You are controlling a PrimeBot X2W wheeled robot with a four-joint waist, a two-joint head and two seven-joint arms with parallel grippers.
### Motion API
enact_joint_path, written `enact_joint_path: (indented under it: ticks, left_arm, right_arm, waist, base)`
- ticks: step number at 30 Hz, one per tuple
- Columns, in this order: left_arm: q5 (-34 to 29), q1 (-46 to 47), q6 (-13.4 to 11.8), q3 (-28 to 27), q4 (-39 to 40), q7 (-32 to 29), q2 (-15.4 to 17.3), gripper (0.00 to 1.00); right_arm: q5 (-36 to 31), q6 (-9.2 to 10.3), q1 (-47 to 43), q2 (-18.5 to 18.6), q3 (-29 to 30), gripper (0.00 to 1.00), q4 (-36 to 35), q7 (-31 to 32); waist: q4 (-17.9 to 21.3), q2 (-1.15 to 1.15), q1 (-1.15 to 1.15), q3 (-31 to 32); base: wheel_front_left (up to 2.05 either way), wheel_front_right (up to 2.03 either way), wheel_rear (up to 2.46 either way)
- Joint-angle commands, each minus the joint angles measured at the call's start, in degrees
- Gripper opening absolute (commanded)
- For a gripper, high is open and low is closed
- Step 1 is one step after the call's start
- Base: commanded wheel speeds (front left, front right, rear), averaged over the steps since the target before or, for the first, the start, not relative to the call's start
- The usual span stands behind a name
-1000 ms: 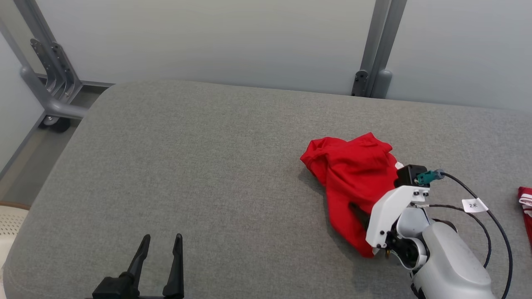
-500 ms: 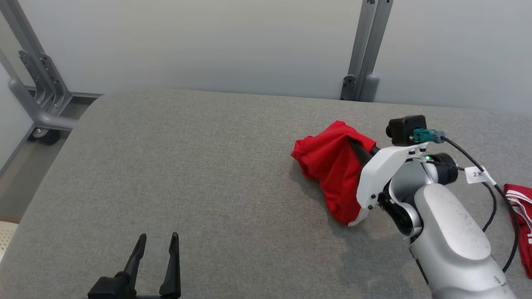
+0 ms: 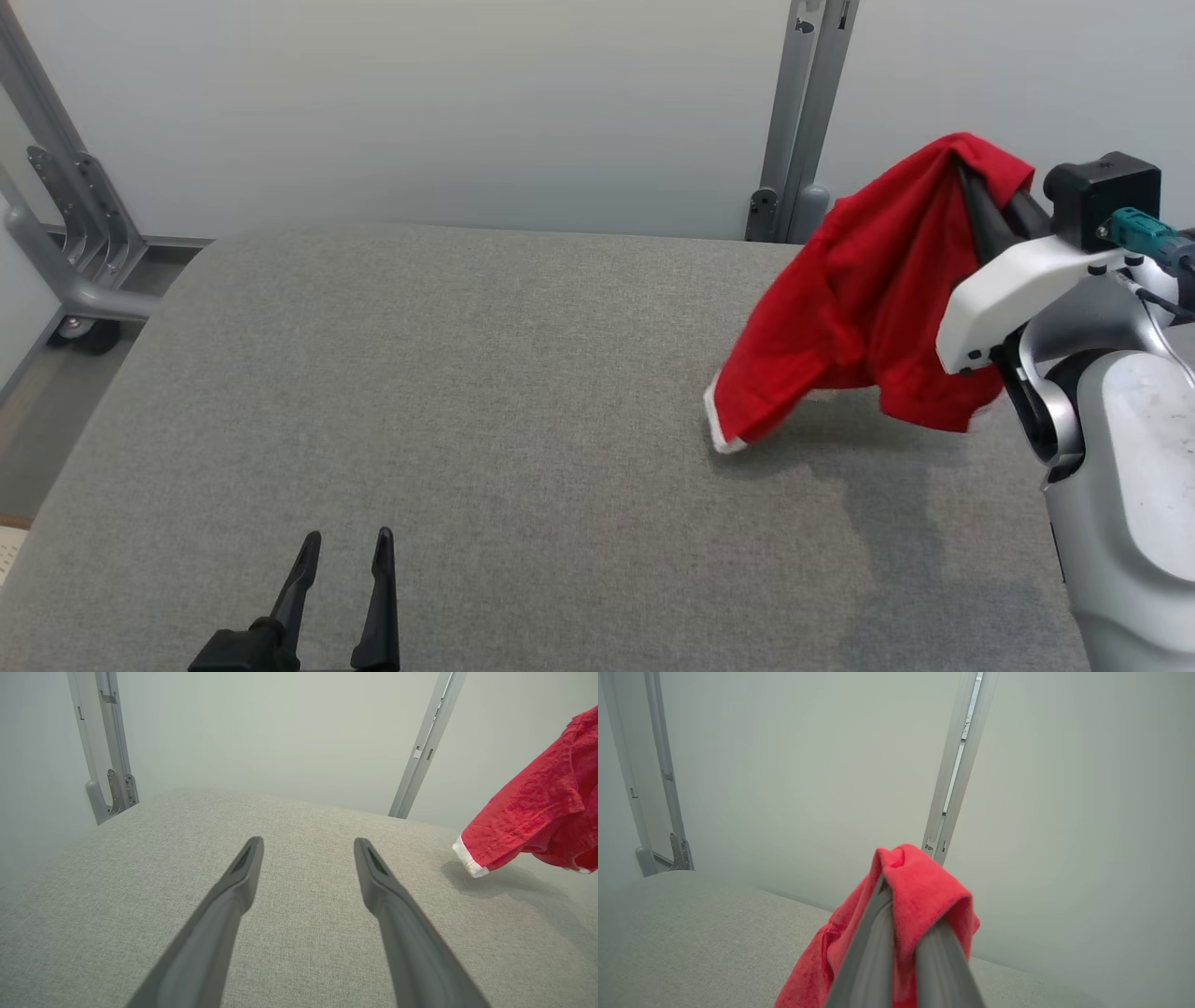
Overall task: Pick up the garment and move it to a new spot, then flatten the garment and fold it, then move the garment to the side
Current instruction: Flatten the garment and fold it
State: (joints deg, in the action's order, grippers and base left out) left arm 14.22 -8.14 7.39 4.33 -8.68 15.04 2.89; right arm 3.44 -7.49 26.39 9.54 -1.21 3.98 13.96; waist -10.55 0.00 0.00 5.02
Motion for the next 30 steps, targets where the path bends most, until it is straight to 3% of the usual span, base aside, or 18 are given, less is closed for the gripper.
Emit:
enact_joint_path:
  ticks: [1,5,17,18,19,24,30]
  left_arm:
    - [0.4,-0.2,0.1,0.1,0.1,0.2,0.0,1.0]
    - [0.4,0.2,0.1,0.4,0.0,0.2,0.0,1.0]
    - [0.3,1.3,0.1,0.5,-0.5,0.2,0.0,1.0]
    - [0.3,1.4,0.1,0.5,-0.6,0.2,0.0,1.0]
    - [0.3,1.5,0.1,0.5,-0.6,0.2,0.0,1.0]
    - [0.4,1.4,0.1,0.2,-0.6,0.2,0.0,1.0]
    - [0.8,0.8,0.1,-0.3,-0.4,0.2,0.0,1.0]
  right_arm:
    - [-1.7,0.01,0.3,0.4,0.0,0.0,-1.5,-0.7]
    - [-5.3,0.0,-2.3,0.6,-5.2,0.0,-0.2,1.5]
    - [7.7,0.04,-4.8,1.3,-30.1,0.0,16.1,7.4]
    - [8.8,0.04,-4.3,1.4,-31.9,0.29,16.7,7.5]
    - [10.2,0.04,-4.0,1.3,-34.0,1.0,17.3,7.8]
    - [16.0,0.05,-1.8,2.7,-41.9,1.0,17.4,6.8]
    - [19.3,0.04,0.5,4.4,-45.5,1.0,14.6,2.7]
  waist:
    - [-0.2,0.0,0.0,0.0]
    - [-0.9,0.0,0.0,-0.3]
    - [-3.5,0.0,0.0,-1.2]
    - [-3.6,0.0,0.0,-1.3]
    - [-3.6,0.0,0.0,-1.3]
    - [-3.6,0.0,0.0,-1.2]
    - [-2.4,0.0,0.0,-1.0]
  base:
    - [0.0,0.0,0.0]
    - [0.0,0.0,0.0]
    - [0.0,0.0,0.0]
    - [0.0,0.0,0.0]
    - [0.0,0.0,0.0]
    - [0.0,0.0,0.0]
    - [0.0,0.0,0.0]
